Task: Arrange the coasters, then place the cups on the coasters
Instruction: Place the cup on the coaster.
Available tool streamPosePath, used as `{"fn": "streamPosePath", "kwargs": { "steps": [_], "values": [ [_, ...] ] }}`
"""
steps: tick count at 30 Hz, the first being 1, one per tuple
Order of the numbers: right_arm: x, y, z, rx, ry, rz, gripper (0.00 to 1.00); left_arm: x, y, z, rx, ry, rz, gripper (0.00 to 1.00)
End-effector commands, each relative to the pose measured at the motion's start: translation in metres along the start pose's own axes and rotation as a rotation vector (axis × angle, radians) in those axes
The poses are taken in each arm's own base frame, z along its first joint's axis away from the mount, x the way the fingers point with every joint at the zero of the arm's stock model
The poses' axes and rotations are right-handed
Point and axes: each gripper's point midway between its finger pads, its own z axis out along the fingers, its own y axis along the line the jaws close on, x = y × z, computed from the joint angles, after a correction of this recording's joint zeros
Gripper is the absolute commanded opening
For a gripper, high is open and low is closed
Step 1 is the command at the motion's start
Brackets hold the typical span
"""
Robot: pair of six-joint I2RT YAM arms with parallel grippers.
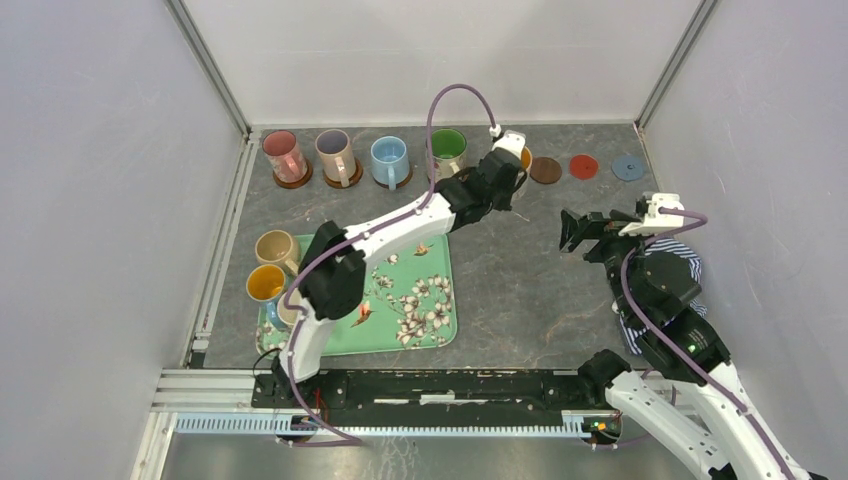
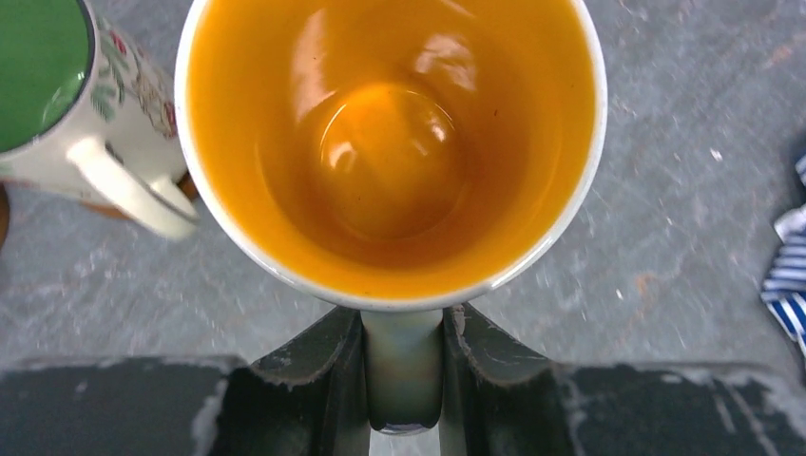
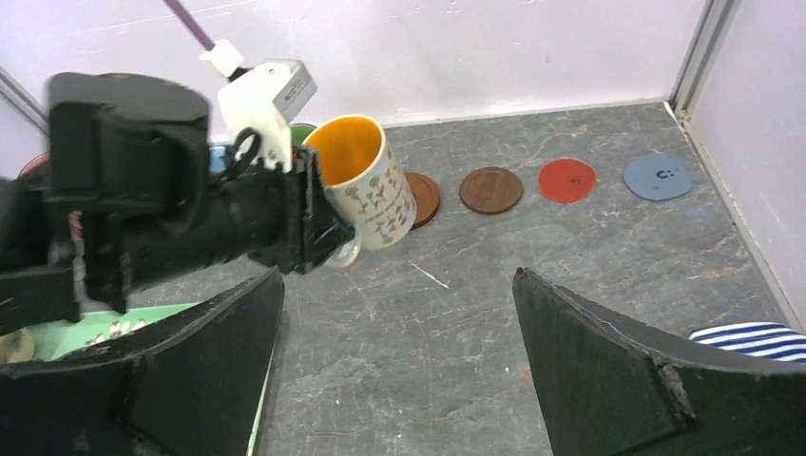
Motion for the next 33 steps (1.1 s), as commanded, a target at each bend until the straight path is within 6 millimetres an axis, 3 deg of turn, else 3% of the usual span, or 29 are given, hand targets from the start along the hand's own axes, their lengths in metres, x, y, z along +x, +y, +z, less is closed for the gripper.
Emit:
{"fn": "streamPosePath", "kwargs": {
  "steps": [1,4,11,18,33],
  "values": [
    [-0.015,-0.011,-0.011,0.037,-0.018,-0.011,0.98,-0.085,0.01,0.017,0.0,-0.211,-0.014,0.02],
    [-0.017,-0.012,-0.015,0.035,-0.015,-0.014,0.98,-0.098,0.019,0.036,-0.02,-0.238,-0.015,0.02],
    [-0.019,-0.016,-0.02,0.041,-0.009,-0.03,0.98,-0.105,0.04,0.072,-0.012,-0.258,-0.037,0.02],
    [-0.019,-0.017,-0.021,0.041,-0.007,-0.043,0.98,-0.088,0.034,0.103,0.02,-0.242,0.007,0.02],
    [-0.015,-0.024,-0.025,0.063,-0.005,-0.063,0.98,-0.078,0.041,0.129,-0.017,-0.25,0.008,0.02]
  ]
}}
